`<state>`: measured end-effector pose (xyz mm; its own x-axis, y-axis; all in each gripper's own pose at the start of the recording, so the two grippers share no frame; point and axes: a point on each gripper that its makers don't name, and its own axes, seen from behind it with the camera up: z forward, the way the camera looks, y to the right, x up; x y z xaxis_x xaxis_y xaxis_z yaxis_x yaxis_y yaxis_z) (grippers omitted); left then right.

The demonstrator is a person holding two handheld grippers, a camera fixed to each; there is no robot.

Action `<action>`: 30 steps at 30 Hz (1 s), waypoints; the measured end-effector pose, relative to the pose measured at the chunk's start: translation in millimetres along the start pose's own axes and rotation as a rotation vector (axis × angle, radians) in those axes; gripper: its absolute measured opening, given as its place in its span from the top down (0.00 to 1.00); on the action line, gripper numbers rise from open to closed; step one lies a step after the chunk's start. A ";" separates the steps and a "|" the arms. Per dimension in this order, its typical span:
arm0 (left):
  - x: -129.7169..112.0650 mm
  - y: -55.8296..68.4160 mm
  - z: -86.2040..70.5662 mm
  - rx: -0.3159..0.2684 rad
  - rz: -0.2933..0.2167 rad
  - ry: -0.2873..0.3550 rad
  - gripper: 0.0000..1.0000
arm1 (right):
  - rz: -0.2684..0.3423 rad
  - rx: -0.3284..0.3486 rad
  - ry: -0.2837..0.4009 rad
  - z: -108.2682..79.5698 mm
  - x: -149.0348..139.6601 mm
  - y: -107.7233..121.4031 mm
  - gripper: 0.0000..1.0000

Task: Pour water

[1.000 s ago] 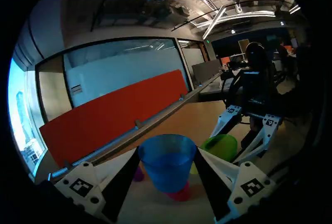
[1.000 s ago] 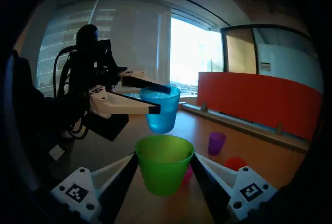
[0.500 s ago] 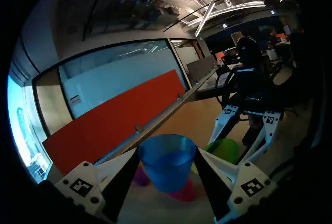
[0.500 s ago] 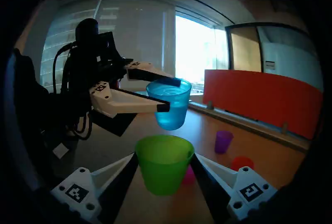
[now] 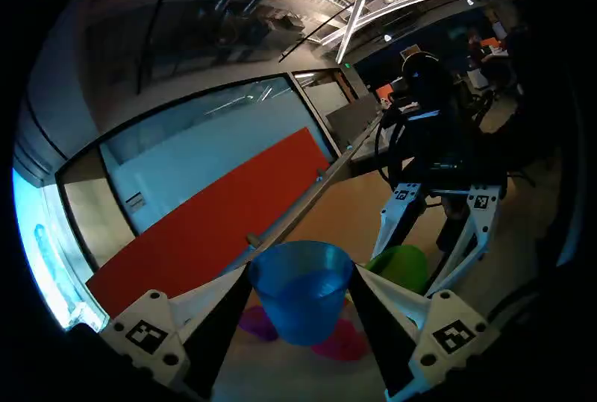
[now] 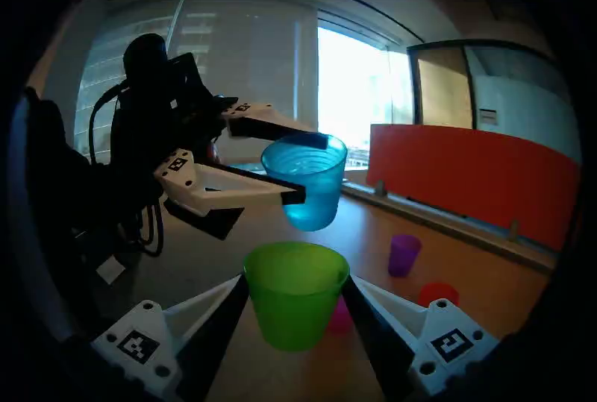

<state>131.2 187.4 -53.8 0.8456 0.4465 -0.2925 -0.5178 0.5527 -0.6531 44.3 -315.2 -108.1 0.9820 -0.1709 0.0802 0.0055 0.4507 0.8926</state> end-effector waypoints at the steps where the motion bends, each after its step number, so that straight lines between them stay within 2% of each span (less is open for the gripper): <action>1: 0.2 -0.3 -0.2 0.001 0.006 0.000 0.13 | -0.001 0.001 0.000 0.2 0.2 -0.2 0.09; 12: 3.9 1.6 -4.9 0.004 0.073 0.000 0.13 | -0.006 0.004 0.002 1.7 2.6 -0.9 0.09; 17: 4.8 2.4 -6.2 0.012 0.119 -0.009 0.13 | -0.010 0.007 0.001 1.9 3.2 -2.1 0.09; 30: 6.5 7.0 -3.4 0.018 0.207 -0.020 0.12 | -0.012 0.010 0.001 0.6 2.9 -2.1 0.09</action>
<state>133.5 191.8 -62.7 0.7182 0.5659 -0.4050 -0.6827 0.4602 -0.5676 47.0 -317.2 -109.5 0.9821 -0.1751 0.0693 0.0151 0.4403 0.8977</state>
